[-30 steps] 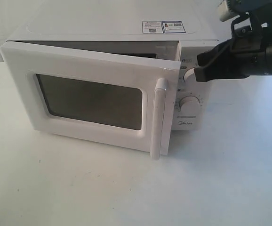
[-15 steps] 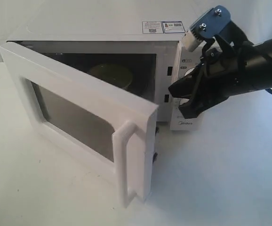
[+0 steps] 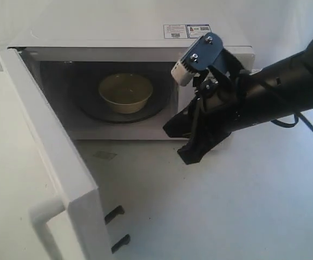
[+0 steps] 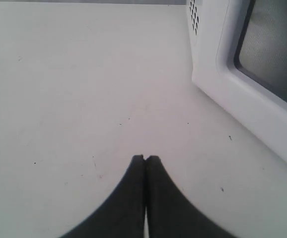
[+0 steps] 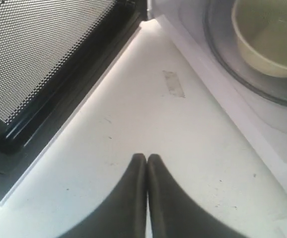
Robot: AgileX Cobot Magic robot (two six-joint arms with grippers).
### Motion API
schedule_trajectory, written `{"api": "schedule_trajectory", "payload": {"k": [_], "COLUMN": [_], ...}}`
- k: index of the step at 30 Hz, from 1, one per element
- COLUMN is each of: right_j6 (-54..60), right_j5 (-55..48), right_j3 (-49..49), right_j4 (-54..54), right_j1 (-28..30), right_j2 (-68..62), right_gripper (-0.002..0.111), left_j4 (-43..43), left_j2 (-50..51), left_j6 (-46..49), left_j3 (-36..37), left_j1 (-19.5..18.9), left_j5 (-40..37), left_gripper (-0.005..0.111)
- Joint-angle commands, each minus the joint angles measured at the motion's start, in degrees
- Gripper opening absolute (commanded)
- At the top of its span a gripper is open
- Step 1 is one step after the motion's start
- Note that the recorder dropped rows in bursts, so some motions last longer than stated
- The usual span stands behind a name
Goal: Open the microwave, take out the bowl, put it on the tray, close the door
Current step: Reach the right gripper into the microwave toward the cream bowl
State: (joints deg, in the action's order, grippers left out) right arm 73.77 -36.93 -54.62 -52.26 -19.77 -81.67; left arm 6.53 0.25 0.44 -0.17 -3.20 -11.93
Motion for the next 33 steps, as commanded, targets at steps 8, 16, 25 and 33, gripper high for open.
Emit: {"api": "schedule_trajectory", "payload": {"k": [8,16,25,33], "right_j6": [6.6,-13.7,-66.3,-77.1], "right_j5": [8.4,10.2,5.3,8.6], "right_j3": [-6.4,-13.9,-22.9,-26.2], "right_j4": [13.7,48.7,107.8,115.3], "right_j1": [-14.0,-21.4,-26.4,-26.4], "right_j2": [-7.0,-16.4,-27.5,-30.5], "right_gripper": [0.0,0.0,0.0,0.003], "left_j4": [0.7,0.7,0.7,0.7], "left_j2": [-0.3,-0.3,-0.3,-0.3], "left_j6": [-0.4,-0.4,-0.4,-0.4], "left_j3": [0.2,0.2,0.2,0.2], "left_j1": [-0.1,-0.1,-0.1,-0.1], "left_j5": [0.0,0.0,0.0,0.0], "left_gripper": [0.0,0.0,0.0,0.0]}}
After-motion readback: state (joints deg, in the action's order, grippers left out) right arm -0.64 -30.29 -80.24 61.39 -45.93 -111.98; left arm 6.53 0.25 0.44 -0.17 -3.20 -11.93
